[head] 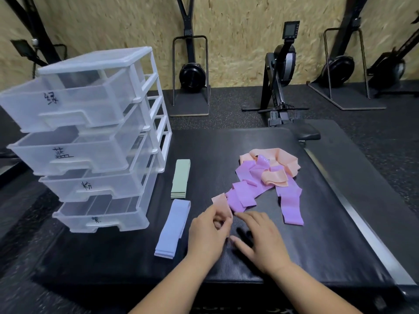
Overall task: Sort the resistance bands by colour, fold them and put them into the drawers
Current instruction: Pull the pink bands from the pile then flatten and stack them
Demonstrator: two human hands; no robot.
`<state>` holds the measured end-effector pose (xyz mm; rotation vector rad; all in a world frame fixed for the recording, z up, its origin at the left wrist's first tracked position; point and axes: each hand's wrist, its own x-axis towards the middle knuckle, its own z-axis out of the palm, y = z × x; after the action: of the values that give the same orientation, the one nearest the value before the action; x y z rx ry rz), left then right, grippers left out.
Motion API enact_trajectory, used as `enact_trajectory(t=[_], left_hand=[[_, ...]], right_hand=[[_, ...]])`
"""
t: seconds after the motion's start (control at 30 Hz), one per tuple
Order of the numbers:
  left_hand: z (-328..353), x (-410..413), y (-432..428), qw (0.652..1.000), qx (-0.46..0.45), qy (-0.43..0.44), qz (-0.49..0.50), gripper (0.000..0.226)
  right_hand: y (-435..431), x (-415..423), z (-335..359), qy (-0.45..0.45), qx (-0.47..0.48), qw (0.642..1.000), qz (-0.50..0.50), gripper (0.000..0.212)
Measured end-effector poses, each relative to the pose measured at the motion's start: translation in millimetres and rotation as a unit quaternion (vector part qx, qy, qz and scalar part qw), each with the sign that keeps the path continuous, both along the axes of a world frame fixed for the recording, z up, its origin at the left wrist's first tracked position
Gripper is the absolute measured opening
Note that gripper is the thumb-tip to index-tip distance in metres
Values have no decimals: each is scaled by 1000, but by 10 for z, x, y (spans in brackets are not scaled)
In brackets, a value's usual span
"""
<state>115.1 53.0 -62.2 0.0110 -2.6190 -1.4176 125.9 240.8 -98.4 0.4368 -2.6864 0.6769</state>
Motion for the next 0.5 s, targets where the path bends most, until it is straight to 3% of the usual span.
enact_trajectory(t=[0.07,0.17,0.27,0.37,0.5], left_hand=[[30,117,24,998,45,-26,-34,15],[38,238,15,996,35,-19,-83,8],[-71,264,-29,993,-81,55,-65,14],[-174,232,-27,984,-155,68,-52,32],[-244,163,77,973,-217,0,-76,49]], right_hand=[[-75,84,-38,-25,-35,999,-4,43],[-47,174,-55,-40,-74,994,-63,25],[98,259,2,-57,-116,984,-126,4],[375,278,5,-71,-101,977,-174,4],[657,269,-98,-54,15,968,-243,28]])
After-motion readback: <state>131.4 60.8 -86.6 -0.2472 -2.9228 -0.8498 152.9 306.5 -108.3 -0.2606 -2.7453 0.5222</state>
